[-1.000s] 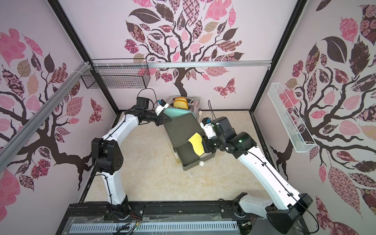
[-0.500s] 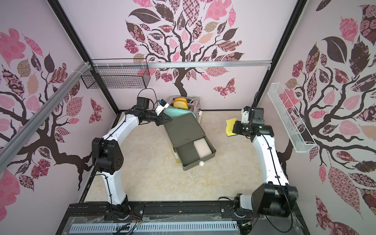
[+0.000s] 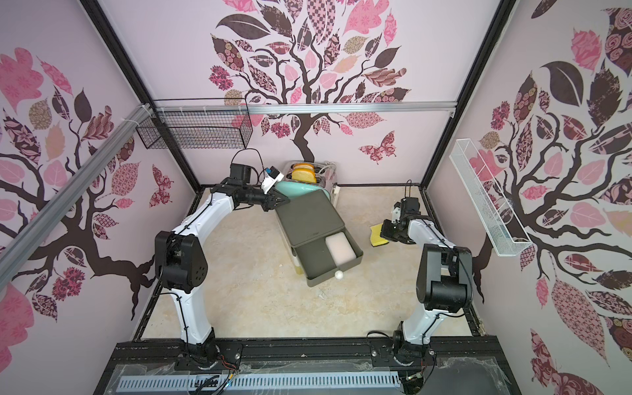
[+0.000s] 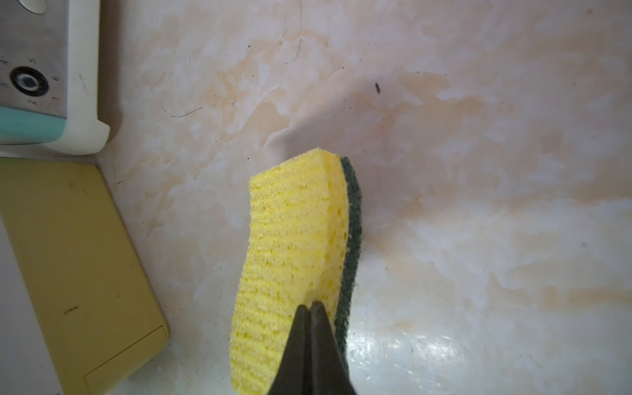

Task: Take the sponge out of the drawer
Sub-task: Place the sponge at the center of the board.

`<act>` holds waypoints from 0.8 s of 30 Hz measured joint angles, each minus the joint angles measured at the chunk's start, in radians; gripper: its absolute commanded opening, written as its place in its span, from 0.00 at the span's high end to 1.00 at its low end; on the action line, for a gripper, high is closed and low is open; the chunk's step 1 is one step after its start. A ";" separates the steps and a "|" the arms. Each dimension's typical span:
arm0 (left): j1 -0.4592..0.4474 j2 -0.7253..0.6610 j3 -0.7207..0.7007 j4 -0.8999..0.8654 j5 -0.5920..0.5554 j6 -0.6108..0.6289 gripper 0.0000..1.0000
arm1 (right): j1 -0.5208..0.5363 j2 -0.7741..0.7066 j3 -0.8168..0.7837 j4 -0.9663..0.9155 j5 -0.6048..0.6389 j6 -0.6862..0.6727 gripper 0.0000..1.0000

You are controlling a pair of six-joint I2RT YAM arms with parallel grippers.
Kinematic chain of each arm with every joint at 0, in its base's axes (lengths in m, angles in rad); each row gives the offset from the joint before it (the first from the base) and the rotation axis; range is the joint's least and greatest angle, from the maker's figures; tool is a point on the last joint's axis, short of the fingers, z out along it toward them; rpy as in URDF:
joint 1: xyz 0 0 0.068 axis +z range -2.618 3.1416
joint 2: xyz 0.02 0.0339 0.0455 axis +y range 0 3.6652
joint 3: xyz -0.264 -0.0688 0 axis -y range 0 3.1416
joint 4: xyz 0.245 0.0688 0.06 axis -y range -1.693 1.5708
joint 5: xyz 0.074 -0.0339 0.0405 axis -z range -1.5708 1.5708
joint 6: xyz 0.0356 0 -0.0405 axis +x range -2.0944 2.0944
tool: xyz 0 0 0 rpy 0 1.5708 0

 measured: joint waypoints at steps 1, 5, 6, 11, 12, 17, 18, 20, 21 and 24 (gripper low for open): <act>0.000 0.000 0.000 0.000 0.000 0.000 0.78 | 0.000 0.015 0.002 0.002 0.000 -0.002 0.93; -0.001 0.000 -0.001 0.000 0.000 -0.001 0.78 | 0.000 0.056 0.002 0.012 0.002 -0.013 0.67; -0.001 0.000 -0.001 0.000 0.000 -0.001 0.78 | 0.000 0.060 0.002 0.015 0.002 -0.013 0.64; -0.002 0.000 -0.001 0.000 0.000 0.000 0.78 | 0.000 0.032 0.012 0.009 0.010 -0.019 0.60; -0.002 0.000 -0.001 -0.001 0.000 0.000 0.78 | 0.004 0.011 0.014 0.004 0.012 -0.020 0.60; -0.003 0.000 0.000 -0.003 -0.001 0.001 0.78 | 0.069 -0.200 0.089 -0.072 0.047 -0.058 0.61; -0.003 0.000 0.000 -0.003 -0.001 0.001 0.78 | 0.098 -0.236 0.119 -0.085 0.055 -0.069 0.62; -0.003 0.000 -0.001 -0.003 -0.001 0.001 0.78 | 0.185 -0.314 0.183 -0.108 0.076 -0.101 0.62; -0.004 0.000 0.000 -0.003 -0.001 0.001 0.78 | 0.230 -0.346 0.201 -0.116 0.087 -0.113 0.62; -0.004 0.000 0.000 -0.003 -0.001 0.001 0.78 | 0.394 -0.431 0.227 -0.158 0.121 -0.155 0.62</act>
